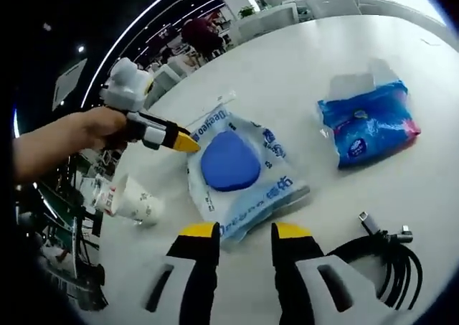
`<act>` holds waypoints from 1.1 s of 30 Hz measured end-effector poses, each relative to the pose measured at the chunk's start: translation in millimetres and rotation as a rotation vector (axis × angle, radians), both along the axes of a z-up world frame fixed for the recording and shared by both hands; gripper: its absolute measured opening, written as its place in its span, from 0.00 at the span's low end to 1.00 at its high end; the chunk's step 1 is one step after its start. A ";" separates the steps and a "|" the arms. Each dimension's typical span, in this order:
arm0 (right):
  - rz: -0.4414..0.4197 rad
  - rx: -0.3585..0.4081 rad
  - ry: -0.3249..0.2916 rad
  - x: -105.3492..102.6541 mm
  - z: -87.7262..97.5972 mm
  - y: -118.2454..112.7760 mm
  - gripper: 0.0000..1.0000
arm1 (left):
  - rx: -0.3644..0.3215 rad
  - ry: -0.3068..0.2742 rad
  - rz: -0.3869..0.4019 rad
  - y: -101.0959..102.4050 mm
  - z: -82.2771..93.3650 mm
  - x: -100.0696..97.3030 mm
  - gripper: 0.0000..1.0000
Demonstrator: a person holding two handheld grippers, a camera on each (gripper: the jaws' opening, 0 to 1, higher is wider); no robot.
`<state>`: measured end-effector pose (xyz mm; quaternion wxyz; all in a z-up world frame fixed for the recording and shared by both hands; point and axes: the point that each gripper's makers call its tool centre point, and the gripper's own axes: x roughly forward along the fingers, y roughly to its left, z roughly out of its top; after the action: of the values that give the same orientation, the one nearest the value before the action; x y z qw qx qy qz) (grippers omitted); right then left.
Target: Arrange the tabletop items into an orderly group along one side of the table until the central work area is clear of visible clutter.
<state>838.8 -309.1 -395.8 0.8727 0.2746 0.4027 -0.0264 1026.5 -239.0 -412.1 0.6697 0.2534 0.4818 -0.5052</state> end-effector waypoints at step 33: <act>-0.003 0.073 0.009 -0.3 4.8 9.9 0.00 | 0.029 -0.070 -0.169 -4.7 21.0 -11.4 0.00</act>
<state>838.5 -299.3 -391.0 0.8604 0.3066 0.4069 -0.0141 1015.1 -243.7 -391.1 0.6373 0.3201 0.4424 -0.5437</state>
